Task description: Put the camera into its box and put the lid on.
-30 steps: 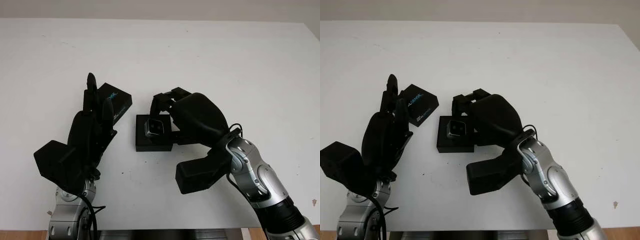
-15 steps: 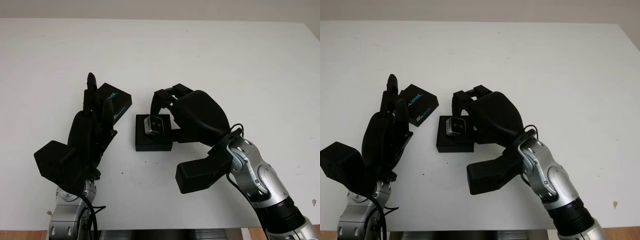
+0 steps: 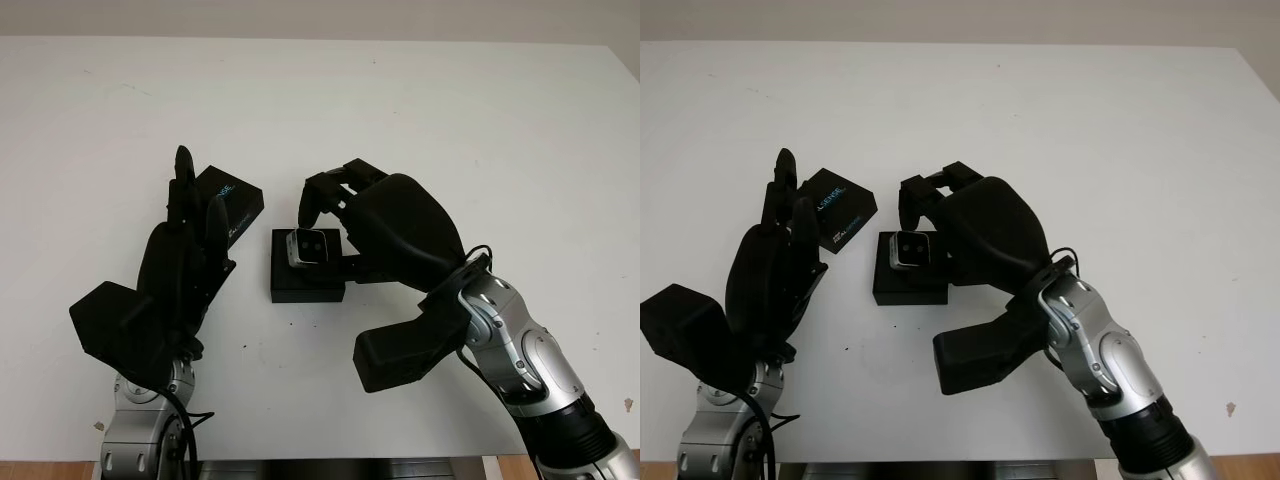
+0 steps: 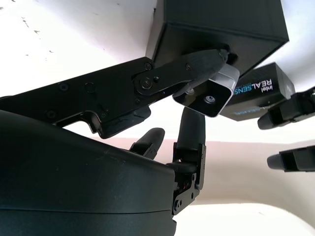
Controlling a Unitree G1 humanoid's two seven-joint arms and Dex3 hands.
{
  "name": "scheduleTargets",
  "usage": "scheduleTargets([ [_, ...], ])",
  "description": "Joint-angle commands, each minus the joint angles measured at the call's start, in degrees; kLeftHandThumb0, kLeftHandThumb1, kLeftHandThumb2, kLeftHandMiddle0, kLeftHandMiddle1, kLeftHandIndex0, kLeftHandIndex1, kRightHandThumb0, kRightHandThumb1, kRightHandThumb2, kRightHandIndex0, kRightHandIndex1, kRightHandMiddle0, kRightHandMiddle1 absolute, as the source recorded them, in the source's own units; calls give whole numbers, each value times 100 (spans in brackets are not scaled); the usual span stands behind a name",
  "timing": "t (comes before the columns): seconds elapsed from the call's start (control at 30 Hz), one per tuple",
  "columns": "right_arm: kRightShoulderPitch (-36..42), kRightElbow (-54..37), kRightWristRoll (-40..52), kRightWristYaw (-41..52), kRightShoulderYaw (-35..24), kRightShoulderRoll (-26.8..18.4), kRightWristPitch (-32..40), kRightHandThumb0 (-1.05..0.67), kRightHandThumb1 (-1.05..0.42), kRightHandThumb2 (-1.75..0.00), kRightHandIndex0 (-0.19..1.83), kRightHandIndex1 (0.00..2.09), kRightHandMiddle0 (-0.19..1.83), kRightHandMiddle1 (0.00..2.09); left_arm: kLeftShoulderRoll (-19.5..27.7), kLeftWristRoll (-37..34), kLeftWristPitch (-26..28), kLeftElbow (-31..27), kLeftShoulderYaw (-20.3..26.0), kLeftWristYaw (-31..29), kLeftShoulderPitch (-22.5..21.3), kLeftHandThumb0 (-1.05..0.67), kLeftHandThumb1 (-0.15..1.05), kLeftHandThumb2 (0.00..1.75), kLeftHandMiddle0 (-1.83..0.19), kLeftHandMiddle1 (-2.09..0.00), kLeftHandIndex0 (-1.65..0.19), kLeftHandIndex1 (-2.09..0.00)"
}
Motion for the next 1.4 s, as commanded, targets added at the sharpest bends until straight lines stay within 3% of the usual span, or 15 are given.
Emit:
scheduleTargets([
  [0.0, -66, -138, -29, 37, -2, -30, 16, -41, -104, -6, 29, 60, 40, 163, -43, 25, -46, -23, -34, 44, 109, -81, 105, 60, 19, 0, 19, 0],
  [1.07, -130, -355, -602, 529, 41, -85, 233, -42, -101, -6, 36, 58, 37, 181, -141, 97, -43, -40, -156, 67, 212, -80, 105, 62, 19, 0, 19, 0],
  [1.37, -181, -644, -669, 561, -24, -29, 272, -45, -104, -7, 31, 71, 37, 187, -154, 100, 31, -59, -165, 55, 200, -81, 105, 62, 19, 0, 19, 0],
])
